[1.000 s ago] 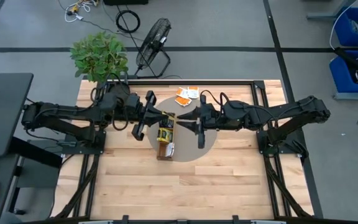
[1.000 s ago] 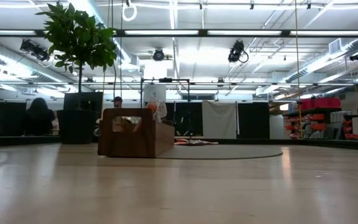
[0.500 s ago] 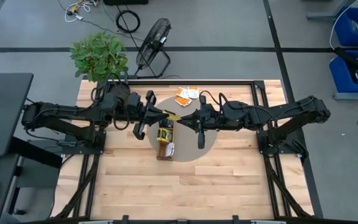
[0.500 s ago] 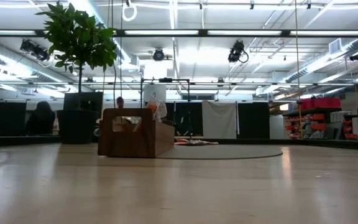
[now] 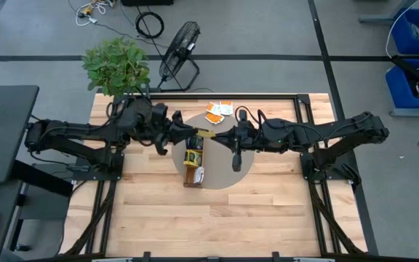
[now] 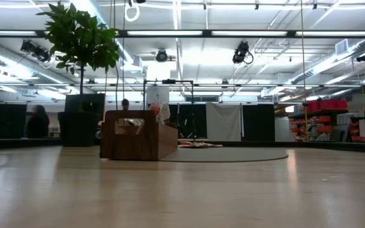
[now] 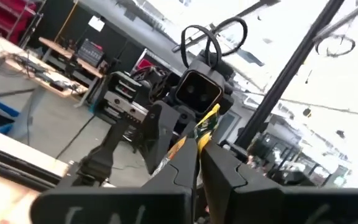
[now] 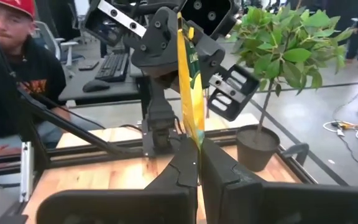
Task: Pick & Place Tea
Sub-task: Put the yellow tea bag into the middle section of the wooden organizer
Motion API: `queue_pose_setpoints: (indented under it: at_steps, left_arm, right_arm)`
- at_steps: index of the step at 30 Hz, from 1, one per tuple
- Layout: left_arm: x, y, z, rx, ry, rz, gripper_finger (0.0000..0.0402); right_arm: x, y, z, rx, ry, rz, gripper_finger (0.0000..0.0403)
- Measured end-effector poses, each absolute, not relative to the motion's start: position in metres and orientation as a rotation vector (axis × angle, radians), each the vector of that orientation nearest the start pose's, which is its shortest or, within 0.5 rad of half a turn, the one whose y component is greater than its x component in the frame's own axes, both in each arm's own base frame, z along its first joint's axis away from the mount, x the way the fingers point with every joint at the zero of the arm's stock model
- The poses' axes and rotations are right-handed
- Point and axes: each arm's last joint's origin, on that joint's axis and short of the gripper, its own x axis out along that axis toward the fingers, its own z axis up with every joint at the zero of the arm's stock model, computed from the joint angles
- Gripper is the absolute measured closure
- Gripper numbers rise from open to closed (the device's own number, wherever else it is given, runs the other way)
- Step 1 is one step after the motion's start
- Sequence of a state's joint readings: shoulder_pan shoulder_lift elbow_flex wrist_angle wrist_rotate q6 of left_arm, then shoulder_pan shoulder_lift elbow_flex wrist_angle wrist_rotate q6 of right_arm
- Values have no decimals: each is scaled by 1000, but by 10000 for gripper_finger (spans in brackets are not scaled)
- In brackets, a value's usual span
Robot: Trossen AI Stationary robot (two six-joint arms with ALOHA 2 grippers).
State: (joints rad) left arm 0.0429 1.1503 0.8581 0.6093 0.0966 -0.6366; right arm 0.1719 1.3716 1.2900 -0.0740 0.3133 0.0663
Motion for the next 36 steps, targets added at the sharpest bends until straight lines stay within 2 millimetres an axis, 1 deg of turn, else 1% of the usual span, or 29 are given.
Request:
queue_pose_setpoints:
  at_steps: [3, 6, 12, 19, 23, 26, 29, 32, 36]
  left_arm:
    - [256, 8, 361, -660, -287, -151, 375]
    - [256, 8, 362, -718, -286, -160, 363]
    - [256, 8, 362, -723, -285, -162, 328]
    - [256, 8, 361, -725, -278, -160, 299]
    - [256, 8, 360, -748, -264, -158, 284]
    - [256, 9, 360, -846, -266, -149, 274]
    - [256, 14, 359, -1030, -287, -106, 265]
    - [256, 21, 358, -1238, -321, -71, 254]
    - [255, 28, 358, -1415, -379, -30, 235]
  right_arm:
    - [308, 44, 387, 22, 151, -164, 402]
    - [308, 44, 387, 20, 152, -165, 403]
    - [307, 45, 386, 2, 158, -191, 403]
    - [298, 48, 389, -16, 176, -230, 403]
    - [293, 49, 388, -38, 201, -297, 403]
    - [290, 50, 389, -94, 205, -425, 403]
    - [287, 50, 389, -173, 219, -539, 403]
    - [287, 50, 389, -226, 237, -570, 403]
    - [287, 49, 388, -276, 259, -569, 403]
